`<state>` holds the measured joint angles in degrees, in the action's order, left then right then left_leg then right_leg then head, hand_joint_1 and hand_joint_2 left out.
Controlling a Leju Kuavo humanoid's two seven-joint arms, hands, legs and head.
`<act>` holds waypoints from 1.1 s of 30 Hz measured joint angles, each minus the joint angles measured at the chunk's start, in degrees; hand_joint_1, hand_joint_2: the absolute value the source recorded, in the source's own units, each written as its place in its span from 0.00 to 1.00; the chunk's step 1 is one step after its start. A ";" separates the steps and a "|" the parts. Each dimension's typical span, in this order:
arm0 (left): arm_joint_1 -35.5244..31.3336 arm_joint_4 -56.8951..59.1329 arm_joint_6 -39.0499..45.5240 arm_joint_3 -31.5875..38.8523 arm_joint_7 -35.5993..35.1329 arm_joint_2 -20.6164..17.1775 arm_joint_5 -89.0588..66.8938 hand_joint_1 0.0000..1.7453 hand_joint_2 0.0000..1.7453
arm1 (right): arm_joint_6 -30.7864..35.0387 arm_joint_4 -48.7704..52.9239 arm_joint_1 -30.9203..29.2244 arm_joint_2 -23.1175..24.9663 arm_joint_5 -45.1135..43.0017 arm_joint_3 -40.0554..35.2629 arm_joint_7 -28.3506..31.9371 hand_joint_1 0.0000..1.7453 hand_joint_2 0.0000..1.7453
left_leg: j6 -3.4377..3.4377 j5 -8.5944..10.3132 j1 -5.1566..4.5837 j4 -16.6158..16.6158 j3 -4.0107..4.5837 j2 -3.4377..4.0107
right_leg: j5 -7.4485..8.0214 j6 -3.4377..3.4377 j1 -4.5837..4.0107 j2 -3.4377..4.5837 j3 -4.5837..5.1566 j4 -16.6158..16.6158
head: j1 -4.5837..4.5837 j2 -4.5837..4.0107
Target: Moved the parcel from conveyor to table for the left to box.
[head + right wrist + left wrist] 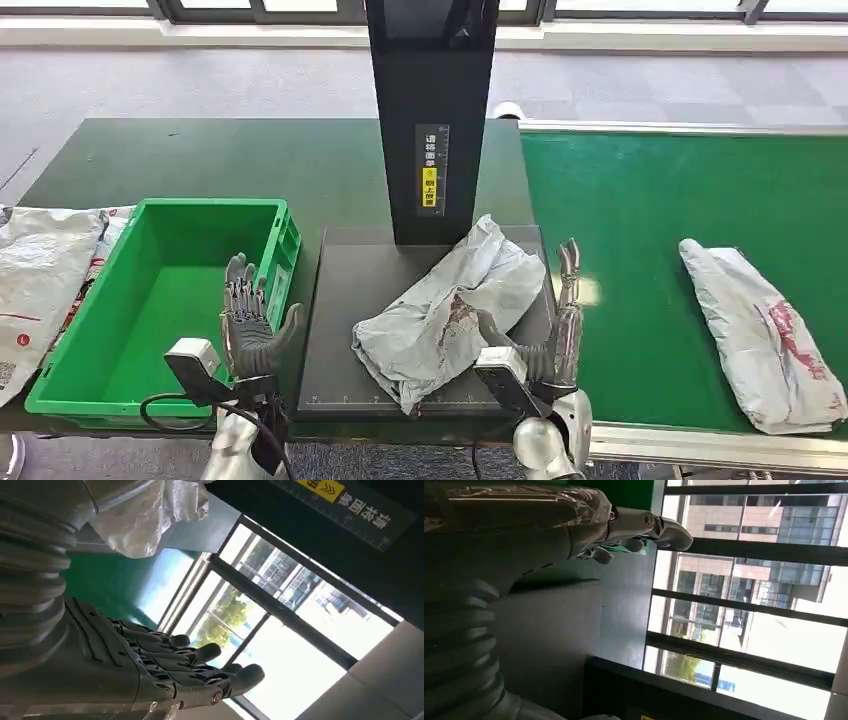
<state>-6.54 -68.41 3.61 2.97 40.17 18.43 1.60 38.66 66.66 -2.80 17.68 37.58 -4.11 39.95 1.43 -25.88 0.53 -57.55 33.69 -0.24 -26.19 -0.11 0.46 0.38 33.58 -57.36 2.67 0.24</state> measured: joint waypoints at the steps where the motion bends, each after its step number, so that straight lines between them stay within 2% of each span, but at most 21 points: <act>1: -0.01 0.00 0.02 0.00 0.00 0.00 0.00 0.00 1.00 | 0.59 0.96 0.26 0.00 -2.20 0.00 0.02 0.00 1.00 | 0.00 0.00 0.00 0.00 0.00 -0.01 | 0.00 0.00 0.00 0.00 -0.01 0.00 | 0.00 0.00; 4: -0.03 0.05 0.18 0.00 0.00 0.00 0.00 0.00 1.00 | 1.21 4.36 1.54 -0.15 -6.81 -0.02 0.02 0.00 1.00 | 0.00 0.00 0.00 0.00 0.00 -0.01 | 0.00 0.00 0.00 -0.01 0.00 0.00 | 0.00 0.00; 8: -0.06 0.18 1.88 0.00 0.00 0.00 -1.42 0.00 1.00 | 1.32 11.66 3.96 -0.15 -5.93 0.09 0.07 0.00 1.00 | 0.00 0.00 0.00 -0.01 0.01 0.00 | 0.00 0.00 0.01 0.00 0.03 0.00 | 0.00 0.00; 13: -0.43 -0.31 11.76 -2.56 0.00 0.07 -15.59 0.00 1.00 | 1.45 21.93 6.14 0.15 -4.49 1.51 0.20 0.00 1.00 | 0.00 -0.01 0.00 -0.01 0.00 0.00 | 0.00 0.00 0.00 0.00 0.02 0.02 | 0.00 0.00; 18: -2.58 -0.13 16.11 -14.28 -3.39 0.22 -27.26 0.00 1.00 | 1.40 23.11 6.26 0.17 -5.11 1.88 0.18 0.00 1.00 | -0.03 -0.01 -0.05 -0.01 -0.03 0.01 | 0.04 0.06 0.06 0.00 -0.03 0.04 | 0.00 0.00; 21: -3.59 1.64 16.74 -18.29 -4.79 0.20 -29.18 0.00 1.00 | 1.38 23.11 6.27 0.17 -5.65 1.99 0.17 0.00 1.00 | -0.04 0.00 -0.09 -0.02 -0.07 0.09 | 0.06 0.07 0.09 0.06 -0.02 0.04 | 0.00 0.00; 33: -6.63 11.56 25.29 -23.06 -11.28 0.35 -42.23 0.00 1.00 | 1.38 23.09 6.31 0.20 -6.00 2.08 0.17 0.00 1.00 | -0.04 0.00 -0.08 -0.02 -0.06 0.08 | 0.06 0.07 0.08 0.05 -0.01 0.03 | 0.00 0.00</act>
<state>-13.18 -56.85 28.89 -20.09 28.90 18.78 -40.63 40.04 89.74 3.51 17.88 31.58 -2.03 40.13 1.39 -25.88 0.45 -57.57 33.63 -0.16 -26.13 -0.04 0.54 0.43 33.58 -57.33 2.67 0.24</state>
